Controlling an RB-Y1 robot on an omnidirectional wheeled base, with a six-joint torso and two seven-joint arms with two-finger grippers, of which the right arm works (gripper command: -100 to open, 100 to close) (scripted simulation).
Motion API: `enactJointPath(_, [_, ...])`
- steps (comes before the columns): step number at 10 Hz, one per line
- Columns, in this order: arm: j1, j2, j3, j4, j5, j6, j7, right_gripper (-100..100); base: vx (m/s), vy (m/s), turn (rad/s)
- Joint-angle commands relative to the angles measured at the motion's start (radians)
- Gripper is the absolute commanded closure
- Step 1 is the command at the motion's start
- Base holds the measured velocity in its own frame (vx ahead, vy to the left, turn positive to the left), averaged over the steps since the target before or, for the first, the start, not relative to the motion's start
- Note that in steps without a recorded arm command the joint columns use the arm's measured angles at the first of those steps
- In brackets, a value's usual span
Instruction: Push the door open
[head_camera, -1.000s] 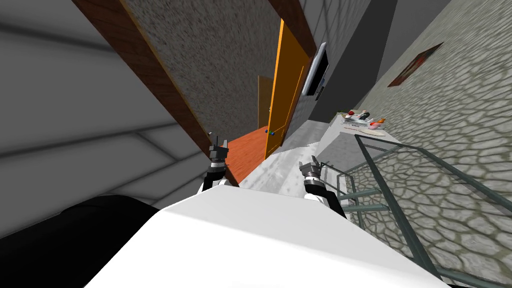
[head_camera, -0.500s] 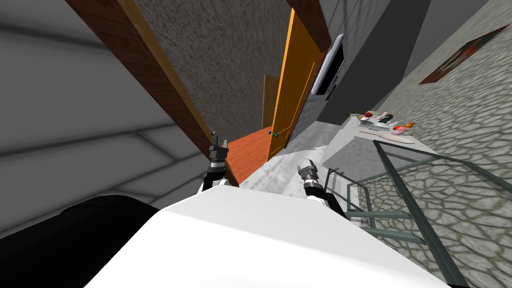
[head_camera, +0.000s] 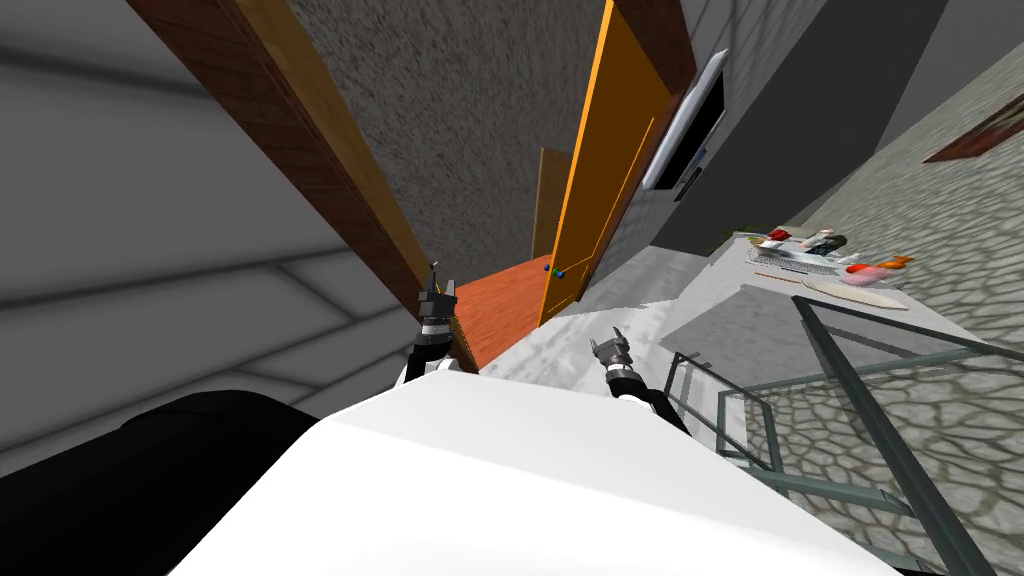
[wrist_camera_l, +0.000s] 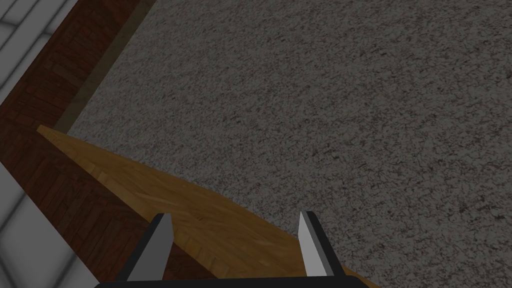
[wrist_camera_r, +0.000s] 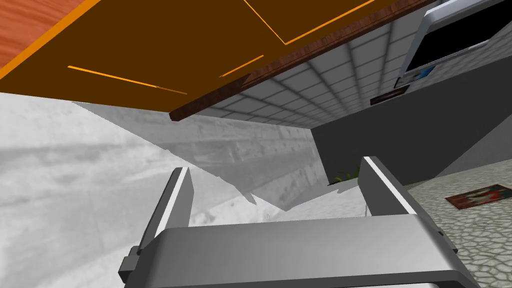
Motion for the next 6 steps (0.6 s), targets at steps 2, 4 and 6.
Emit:
enactJointPath(2, [0.003,-0.004,-0.008,0.036,-0.079,0.043,0.04,-100,0.097,-0.044,0.153])
enactJointPath(4, [0.005,-0.005,-0.011,0.049,-0.113,0.059,0.055,-100,0.052,-0.039,0.081])
enactJointPath(6, [0.008,-0.006,-0.018,0.075,-0.175,0.092,0.085,-100,0.068,-0.05,0.165])
